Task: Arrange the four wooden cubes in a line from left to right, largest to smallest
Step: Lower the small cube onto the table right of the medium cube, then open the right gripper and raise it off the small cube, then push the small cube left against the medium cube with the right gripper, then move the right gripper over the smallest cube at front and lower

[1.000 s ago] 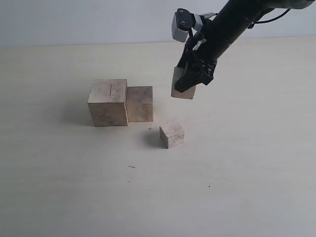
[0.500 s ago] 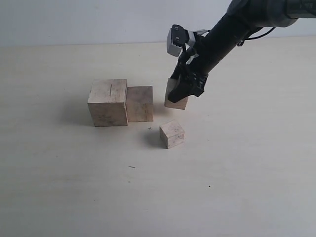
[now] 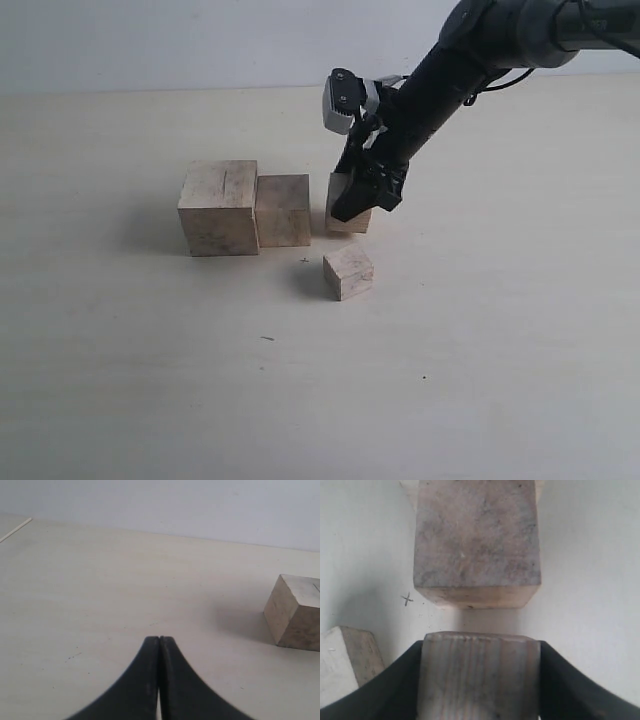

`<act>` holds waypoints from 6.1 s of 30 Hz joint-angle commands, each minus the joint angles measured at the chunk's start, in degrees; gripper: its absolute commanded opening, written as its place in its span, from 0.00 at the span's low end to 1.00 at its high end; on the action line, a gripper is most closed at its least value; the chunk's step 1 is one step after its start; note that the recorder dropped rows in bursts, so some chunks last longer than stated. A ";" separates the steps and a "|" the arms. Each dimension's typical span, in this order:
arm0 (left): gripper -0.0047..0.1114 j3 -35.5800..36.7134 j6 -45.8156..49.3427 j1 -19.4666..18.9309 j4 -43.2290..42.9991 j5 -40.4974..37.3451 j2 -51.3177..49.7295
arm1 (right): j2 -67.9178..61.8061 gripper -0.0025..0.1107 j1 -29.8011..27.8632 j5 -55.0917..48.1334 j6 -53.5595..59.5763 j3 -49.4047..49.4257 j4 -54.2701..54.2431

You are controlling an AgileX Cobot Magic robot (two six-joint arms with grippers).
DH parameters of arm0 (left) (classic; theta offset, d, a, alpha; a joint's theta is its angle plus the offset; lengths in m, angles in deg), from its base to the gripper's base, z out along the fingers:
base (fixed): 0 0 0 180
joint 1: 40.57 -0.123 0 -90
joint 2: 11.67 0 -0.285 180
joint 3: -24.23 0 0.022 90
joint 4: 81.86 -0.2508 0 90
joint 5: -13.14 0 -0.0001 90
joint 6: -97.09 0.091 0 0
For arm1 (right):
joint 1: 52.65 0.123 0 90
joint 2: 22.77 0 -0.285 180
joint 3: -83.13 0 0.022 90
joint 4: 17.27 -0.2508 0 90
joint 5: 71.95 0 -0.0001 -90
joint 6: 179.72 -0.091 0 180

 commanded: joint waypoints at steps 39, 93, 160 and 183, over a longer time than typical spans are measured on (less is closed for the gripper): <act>0.04 0.18 0.00 0.34 -0.05 0.62 0.35 | 9.89 0.58 0.66 1.43 -18.53 -0.09 5.45; 0.04 0.18 0.00 0.34 -0.05 0.62 0.35 | 2.27 0.02 1.87 3.29 -74.24 -0.09 16.95; 0.04 0.18 0.00 0.34 -0.05 0.62 0.35 | 13.97 0.02 3.76 -2.05 -76.74 0.20 21.37; 0.04 0.18 0.00 0.34 -0.05 0.62 0.35 | 27.69 0.05 17.13 15.04 -93.78 28.93 31.00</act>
